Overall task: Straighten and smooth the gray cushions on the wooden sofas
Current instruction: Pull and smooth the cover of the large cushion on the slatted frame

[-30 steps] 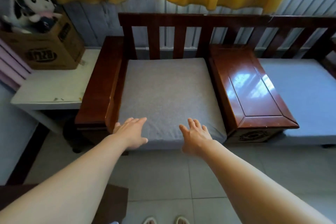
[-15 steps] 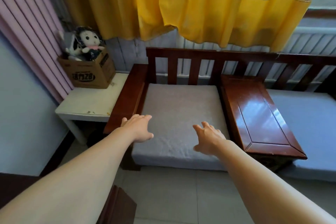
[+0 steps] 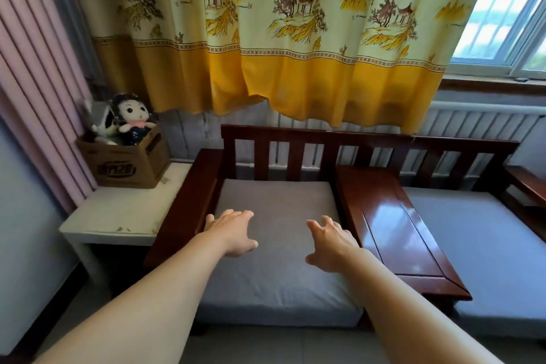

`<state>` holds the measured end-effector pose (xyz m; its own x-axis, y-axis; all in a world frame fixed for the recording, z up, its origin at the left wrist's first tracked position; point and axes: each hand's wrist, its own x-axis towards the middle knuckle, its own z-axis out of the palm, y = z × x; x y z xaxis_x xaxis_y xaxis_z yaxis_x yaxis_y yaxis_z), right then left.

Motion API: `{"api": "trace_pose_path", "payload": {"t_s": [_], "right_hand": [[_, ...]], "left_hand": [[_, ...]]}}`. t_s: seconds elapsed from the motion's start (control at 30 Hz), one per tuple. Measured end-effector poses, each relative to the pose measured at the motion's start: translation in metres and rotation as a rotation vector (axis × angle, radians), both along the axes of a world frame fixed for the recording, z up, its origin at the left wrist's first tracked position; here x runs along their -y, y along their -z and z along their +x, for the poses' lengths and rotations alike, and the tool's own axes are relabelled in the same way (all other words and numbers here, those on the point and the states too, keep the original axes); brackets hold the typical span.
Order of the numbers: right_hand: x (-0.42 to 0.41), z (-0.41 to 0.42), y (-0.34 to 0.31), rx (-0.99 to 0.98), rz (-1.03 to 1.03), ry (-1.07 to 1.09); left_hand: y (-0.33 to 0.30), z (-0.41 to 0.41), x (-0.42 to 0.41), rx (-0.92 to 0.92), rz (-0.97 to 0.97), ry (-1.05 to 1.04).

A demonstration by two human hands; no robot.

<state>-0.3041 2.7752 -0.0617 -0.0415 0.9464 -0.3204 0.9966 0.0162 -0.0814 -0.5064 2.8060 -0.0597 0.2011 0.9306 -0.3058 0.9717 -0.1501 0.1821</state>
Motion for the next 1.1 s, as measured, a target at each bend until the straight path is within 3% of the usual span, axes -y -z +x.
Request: {"api": "trace_pose_path", "payload": {"t_s": [0.3, 0.5, 0.8, 1.1], "right_hand": [[-0.009, -0.013, -0.015, -0.025, 0.039, -0.001], [-0.024, -0.042, -0.022, -0.040, 0.085, 0.002], [-0.047, -0.114, -0.035, -0.073, 0.189, -0.102], [-0.049, -0.167, -0.040, -0.103, 0.181, -0.383]], "left_hand": [[-0.019, -0.007, -0.010, 0.045, 0.050, 0.016], [-0.027, -0.026, -0.015, 0.198, 0.071, -0.013], [-0.042, -0.094, -0.016, 0.273, 0.133, -0.165], [-0.047, -0.144, 0.028, 0.246, 0.160, -0.438]]}}
